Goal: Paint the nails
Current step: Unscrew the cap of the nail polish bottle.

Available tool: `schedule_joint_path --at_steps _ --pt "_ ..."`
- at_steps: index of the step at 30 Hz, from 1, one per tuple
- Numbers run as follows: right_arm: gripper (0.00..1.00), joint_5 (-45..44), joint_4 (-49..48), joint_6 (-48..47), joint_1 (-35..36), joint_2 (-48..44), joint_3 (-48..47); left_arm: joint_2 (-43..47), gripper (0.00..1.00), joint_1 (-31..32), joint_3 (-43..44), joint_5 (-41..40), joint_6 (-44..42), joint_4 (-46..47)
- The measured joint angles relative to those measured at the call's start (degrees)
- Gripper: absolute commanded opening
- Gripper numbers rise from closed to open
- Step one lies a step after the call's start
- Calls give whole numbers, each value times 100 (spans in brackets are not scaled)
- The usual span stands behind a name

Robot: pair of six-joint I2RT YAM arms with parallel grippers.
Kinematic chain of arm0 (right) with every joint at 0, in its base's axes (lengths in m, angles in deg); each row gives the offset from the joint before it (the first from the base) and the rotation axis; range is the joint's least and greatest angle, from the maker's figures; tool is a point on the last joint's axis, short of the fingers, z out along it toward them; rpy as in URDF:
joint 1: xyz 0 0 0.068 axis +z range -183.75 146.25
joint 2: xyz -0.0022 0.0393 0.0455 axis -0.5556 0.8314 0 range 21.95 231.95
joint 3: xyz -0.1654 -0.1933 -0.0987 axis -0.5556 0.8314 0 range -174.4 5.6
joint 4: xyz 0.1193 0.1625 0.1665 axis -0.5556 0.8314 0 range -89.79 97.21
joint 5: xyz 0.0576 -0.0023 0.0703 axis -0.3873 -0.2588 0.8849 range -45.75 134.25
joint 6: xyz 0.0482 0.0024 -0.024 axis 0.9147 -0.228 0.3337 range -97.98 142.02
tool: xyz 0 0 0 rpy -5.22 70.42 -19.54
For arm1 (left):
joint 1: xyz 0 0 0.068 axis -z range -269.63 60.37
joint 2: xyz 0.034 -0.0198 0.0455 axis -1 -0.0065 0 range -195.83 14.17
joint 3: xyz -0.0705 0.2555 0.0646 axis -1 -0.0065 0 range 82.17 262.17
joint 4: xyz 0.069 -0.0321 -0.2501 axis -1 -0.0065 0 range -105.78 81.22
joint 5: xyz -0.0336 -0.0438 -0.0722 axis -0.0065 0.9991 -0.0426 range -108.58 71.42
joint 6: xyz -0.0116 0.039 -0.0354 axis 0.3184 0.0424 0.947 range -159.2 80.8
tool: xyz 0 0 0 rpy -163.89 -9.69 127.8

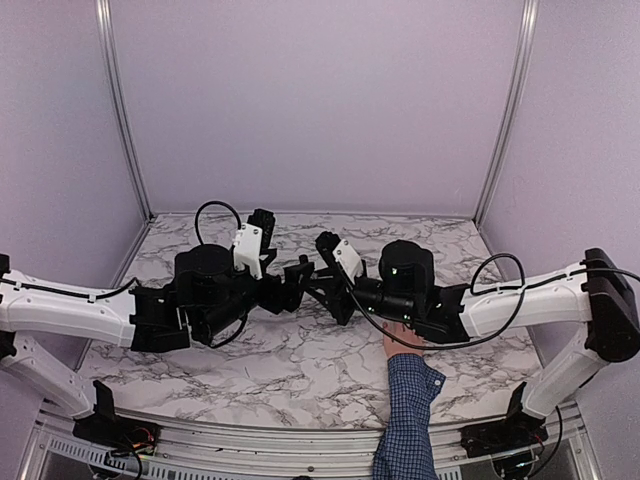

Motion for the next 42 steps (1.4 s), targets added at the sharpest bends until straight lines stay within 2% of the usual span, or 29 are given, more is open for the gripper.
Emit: schedule_joint_path --at_steps 2,7,15,20,25,32,36,42 --pt "0 48 -33 0 0 -79 11 216 99 0 -46 4 -68 4" --pt "0 420 -122 -4 -2 -258 111 743 99 -20 -284 177 -262 9" --pt "0 2035 -37 -184 -39 -297 133 1462 99 -186 -562 1255 -879 -262" --pt "0 3021 7 -249 -39 -297 133 1893 99 -254 -568 2133 -1390 -682" --pt "0 3998 160 -380 -39 -297 127 2044 97 -269 -568 3565 -1895 -1172" --pt "0 5042 319 -505 7 -256 66 1912 84 -267 -564 5182 -2210 -1322" --pt "0 5414 369 -527 59 -116 -55 1628 74 -267 -540 5753 -2277 -1318" --pt "0 5733 378 -527 216 92 -127 1257 51 -264 -479 6330 -2323 -1279"
